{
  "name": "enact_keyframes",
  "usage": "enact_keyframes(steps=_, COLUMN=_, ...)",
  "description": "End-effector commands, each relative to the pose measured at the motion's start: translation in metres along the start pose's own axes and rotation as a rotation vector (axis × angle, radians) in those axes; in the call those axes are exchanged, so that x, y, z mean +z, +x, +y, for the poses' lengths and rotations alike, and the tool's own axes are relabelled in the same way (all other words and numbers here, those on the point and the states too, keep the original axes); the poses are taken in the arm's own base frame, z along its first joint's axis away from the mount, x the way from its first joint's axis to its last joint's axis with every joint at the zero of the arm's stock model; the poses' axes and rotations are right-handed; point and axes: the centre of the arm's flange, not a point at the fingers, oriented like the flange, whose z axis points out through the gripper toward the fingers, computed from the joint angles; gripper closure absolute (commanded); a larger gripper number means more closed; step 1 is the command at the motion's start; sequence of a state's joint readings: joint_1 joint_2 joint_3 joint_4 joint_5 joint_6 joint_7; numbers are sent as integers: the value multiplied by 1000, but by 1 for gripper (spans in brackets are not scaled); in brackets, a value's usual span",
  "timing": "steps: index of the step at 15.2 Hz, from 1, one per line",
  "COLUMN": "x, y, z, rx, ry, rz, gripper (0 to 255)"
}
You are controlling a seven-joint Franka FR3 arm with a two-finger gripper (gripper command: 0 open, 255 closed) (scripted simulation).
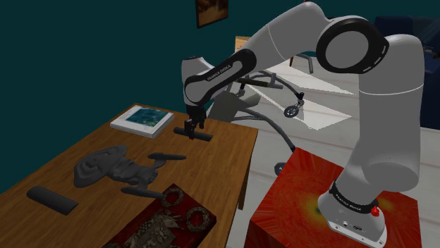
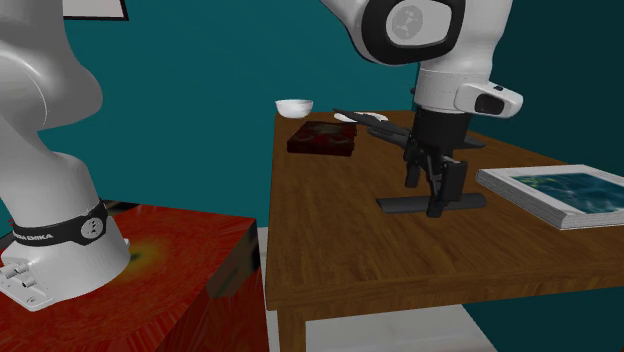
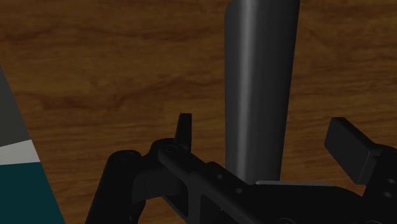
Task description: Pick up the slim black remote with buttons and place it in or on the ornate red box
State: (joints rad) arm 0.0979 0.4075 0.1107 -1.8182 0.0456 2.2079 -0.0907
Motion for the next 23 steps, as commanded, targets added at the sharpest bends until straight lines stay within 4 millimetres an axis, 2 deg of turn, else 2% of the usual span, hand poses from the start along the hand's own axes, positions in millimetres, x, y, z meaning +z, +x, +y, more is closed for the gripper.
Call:
enact_keyframes(steps=1, x=0, y=0, z=0, rx=0, ry=0, rz=0, gripper=0)
enact_keyframes(steps=3, x=0, y=0, z=0, rx=0, ry=0, rz=0, gripper=0)
enact_keyframes(steps=4, x=0, y=0, z=0, rx=0, ry=0, rz=0, gripper=255)
enact_keyframes(steps=13, x=0, y=0, z=0, rx=0, ry=0, rz=0, gripper=255)
enact_keyframes(steps=23, x=-52, y=0, z=-4, rx=0, ry=0, rz=0, gripper=255)
